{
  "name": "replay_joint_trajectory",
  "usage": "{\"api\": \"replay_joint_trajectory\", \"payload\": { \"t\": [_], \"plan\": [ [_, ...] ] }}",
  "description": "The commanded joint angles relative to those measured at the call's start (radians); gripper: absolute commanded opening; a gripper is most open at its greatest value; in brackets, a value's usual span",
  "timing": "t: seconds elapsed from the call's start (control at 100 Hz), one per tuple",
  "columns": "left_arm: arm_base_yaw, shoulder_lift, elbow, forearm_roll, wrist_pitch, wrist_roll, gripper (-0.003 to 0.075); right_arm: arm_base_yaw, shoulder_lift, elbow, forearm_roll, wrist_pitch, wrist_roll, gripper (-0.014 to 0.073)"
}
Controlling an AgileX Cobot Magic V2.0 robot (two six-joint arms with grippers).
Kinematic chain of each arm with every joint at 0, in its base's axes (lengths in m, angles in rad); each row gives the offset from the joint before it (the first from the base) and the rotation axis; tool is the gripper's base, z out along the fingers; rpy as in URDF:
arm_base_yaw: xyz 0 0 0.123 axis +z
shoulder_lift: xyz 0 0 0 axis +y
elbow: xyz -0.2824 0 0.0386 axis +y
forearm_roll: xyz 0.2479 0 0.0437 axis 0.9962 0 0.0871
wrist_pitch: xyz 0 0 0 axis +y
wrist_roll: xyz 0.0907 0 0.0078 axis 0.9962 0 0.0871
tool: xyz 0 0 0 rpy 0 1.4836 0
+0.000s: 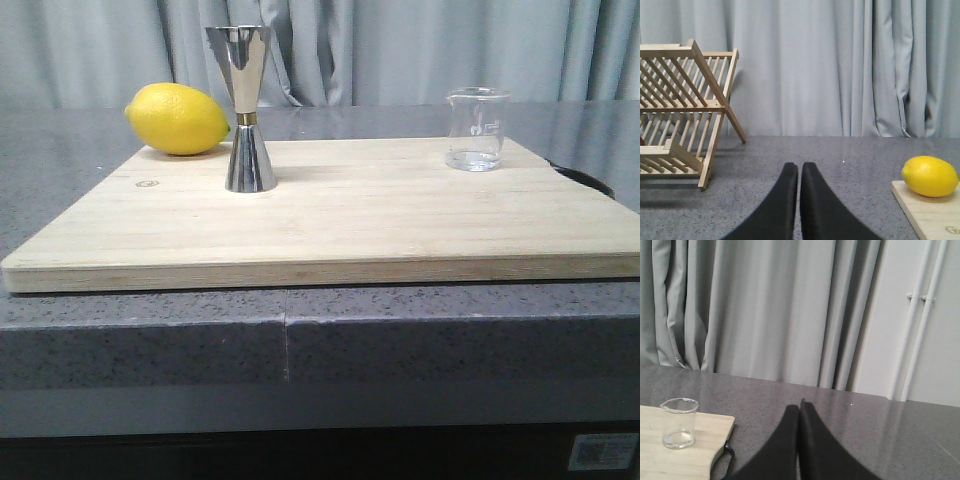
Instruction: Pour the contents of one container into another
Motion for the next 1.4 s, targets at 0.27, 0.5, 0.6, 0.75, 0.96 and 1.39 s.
{"api": "replay_joint_trajectory", "payload": {
  "t": [0.27, 0.5, 0.6, 0.75, 0.96, 1.39],
  "plan": [
    [0.003, -0.003, -0.024, 0.898, 0.08, -0.946, -0.0019, -0.004, -0.016, -0.025, -0.012, -0.072, -0.007, -0.007],
    [0.003, -0.012, 0.02, 1.304, -0.155, -1.283, -0.0019, -0.004, -0.016, -0.025, -0.012, -0.072, -0.007, -0.007],
    [0.003, -0.012, 0.086, 1.314, -0.282, -1.283, -0.0019, -0.004, -0.016, -0.025, -0.012, -0.072, -0.007, -0.007],
    [0.003, -0.031, 0.169, 1.366, -0.338, -1.391, -0.0019, -0.004, -0.016, -0.025, -0.012, -0.072, -0.007, -0.007],
    [0.003, -0.098, 0.236, 1.372, -0.314, -1.413, -0.0019, -0.004, -0.016, -0.025, -0.012, -0.072, -0.007, -0.007],
    [-0.095, -0.1, 0.236, 1.391, -0.308, -1.413, -0.0019, -0.004, -0.016, -0.025, -0.012, -0.072, -0.007, -0.007]
  ]
}}
